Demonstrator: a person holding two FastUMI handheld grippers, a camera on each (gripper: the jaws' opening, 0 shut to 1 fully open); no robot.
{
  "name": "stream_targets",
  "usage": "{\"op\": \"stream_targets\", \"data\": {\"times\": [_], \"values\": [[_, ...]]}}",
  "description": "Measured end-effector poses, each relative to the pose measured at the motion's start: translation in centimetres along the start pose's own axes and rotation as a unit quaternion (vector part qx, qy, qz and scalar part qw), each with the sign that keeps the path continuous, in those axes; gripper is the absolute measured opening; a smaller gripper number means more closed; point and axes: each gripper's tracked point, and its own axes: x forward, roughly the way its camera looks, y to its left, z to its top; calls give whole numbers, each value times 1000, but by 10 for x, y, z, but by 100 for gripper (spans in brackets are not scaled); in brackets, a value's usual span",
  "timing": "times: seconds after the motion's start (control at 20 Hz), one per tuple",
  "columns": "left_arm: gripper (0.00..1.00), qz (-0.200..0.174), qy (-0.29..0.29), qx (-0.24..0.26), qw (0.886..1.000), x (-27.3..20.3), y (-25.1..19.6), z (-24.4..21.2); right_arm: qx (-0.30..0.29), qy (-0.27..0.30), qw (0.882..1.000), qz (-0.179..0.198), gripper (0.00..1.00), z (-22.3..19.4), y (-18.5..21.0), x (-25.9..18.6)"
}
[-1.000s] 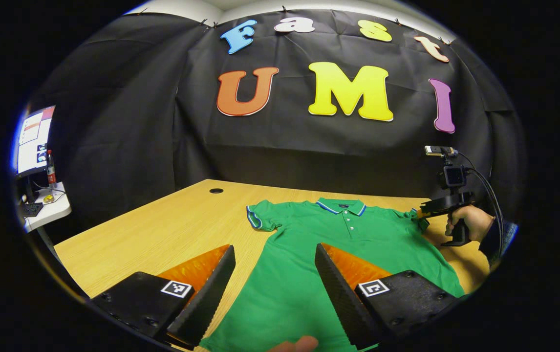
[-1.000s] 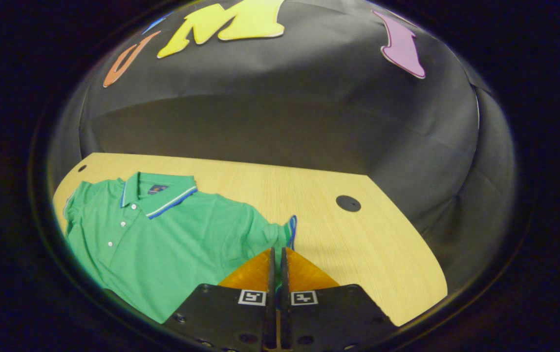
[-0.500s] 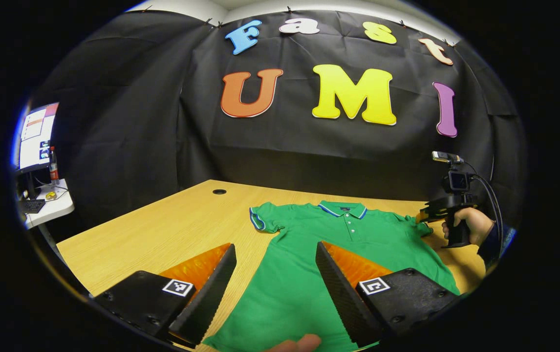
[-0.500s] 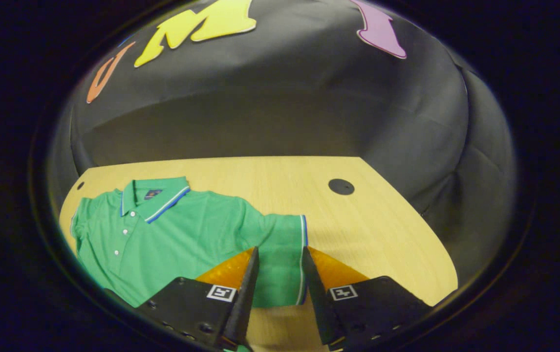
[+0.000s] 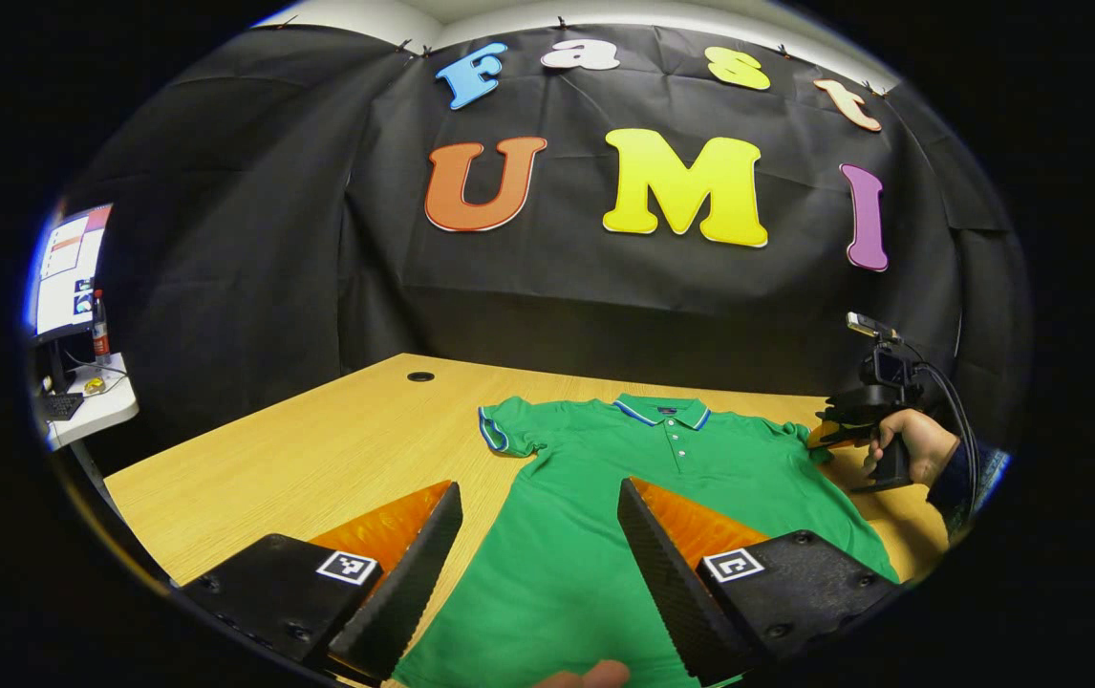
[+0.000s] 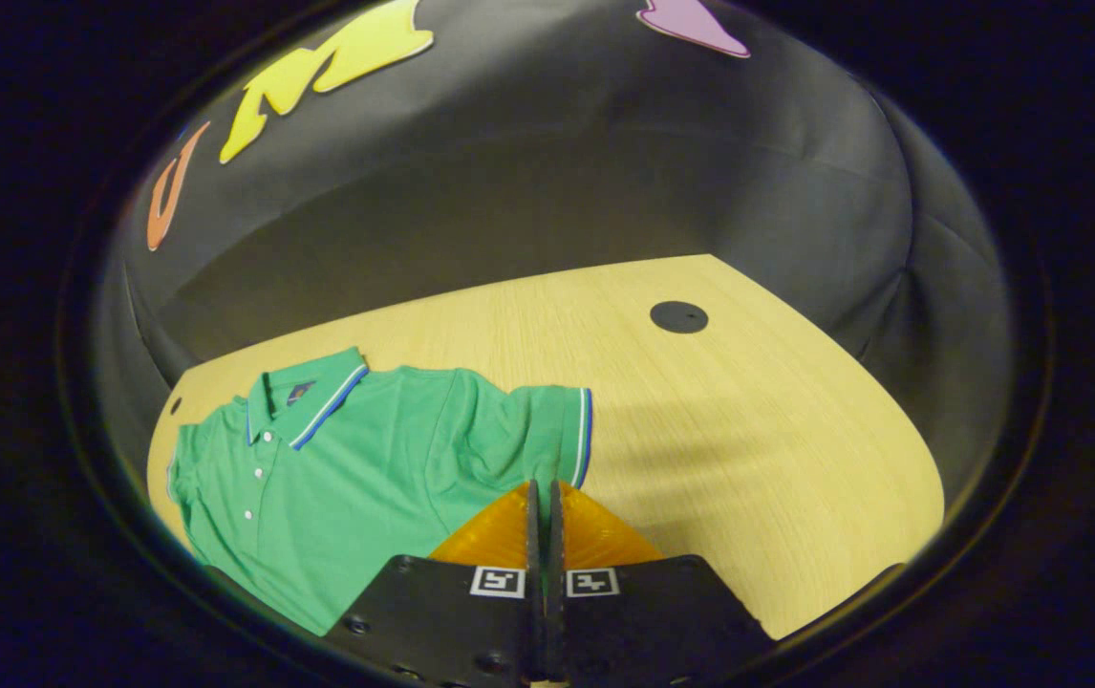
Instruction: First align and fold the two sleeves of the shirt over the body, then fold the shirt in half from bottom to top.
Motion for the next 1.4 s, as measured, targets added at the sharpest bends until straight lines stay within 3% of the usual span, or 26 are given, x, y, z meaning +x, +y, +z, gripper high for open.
{"op": "stream_targets", "data": {"times": [0.35,0.55,0.7,0.8,0.85,1.0,1.2,1.4], "values": [[100,-2,-4,-3,1000,-2,1,4,-79,-48,996,-13,0,28,19,-26],[100,0,-6,-4,1000,-2,4,6,-157,-97,983,-23,0,44,48,-45],[100,-3,-2,-15,1000,-1,0,2,-180,-128,975,28,0,46,105,-69],[100,-8,2,-18,1000,-1,-3,0,-156,-147,973,83,9,47,141,-96],[100,-7,1,-16,1000,-1,-3,0,-144,-156,972,103,21,48,152,-110],[100,-3,-3,-12,1000,2,-2,0,-134,-203,964,106,97,61,153,-160],[100,-10,6,-13,1000,4,-5,-1,-145,-276,944,110,94,55,139,-241],[100,-7,-5,-34,999,15,1,26,-120,-297,941,107,95,14,98,-294]]}}
